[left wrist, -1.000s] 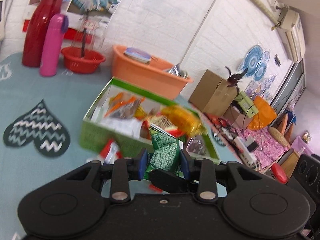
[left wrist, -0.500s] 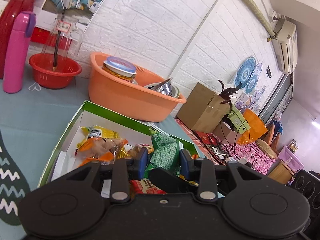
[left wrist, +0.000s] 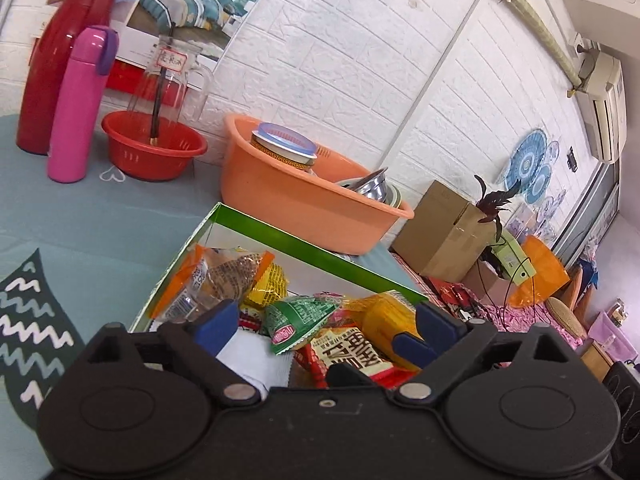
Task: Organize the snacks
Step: 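Move both grippers over the clear candy pack with a red label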
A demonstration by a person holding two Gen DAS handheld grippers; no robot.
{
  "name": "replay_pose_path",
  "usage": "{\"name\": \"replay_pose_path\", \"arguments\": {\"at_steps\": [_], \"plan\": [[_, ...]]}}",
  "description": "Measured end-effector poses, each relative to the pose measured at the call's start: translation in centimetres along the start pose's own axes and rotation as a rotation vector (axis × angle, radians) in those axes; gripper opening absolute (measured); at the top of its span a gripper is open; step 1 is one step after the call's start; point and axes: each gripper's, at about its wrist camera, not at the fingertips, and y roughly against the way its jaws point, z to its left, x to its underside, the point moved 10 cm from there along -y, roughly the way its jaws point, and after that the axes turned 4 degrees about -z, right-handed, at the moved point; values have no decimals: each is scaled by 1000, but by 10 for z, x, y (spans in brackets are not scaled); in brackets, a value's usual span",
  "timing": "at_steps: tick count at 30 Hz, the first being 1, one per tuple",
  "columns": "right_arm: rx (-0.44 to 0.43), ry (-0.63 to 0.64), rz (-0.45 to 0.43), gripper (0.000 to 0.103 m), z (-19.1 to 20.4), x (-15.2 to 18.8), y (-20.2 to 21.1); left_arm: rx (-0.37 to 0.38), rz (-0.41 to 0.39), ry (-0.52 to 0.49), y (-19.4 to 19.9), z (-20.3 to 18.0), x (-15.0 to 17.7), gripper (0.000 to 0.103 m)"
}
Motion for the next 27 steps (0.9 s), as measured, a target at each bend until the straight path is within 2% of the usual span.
{"name": "replay_pose_path", "arguments": {"at_steps": [6,10,15,23,27], "plan": [[2,12,-29,103,11,-10,41,-13,-5,12,38,-14,4,103],[13,4,6,103,16,-1,68,-34,36,35,58,-17,22,103],[21,-71,62,103,13,24,96,-22,76,53,73,-19,51,103],[3,-163,168,103,11,63,104,-67,169,-8,42,-6,89,103],[-13,-175,196,103,14,74,105,-42,213,31,19,0,98,103]]}}
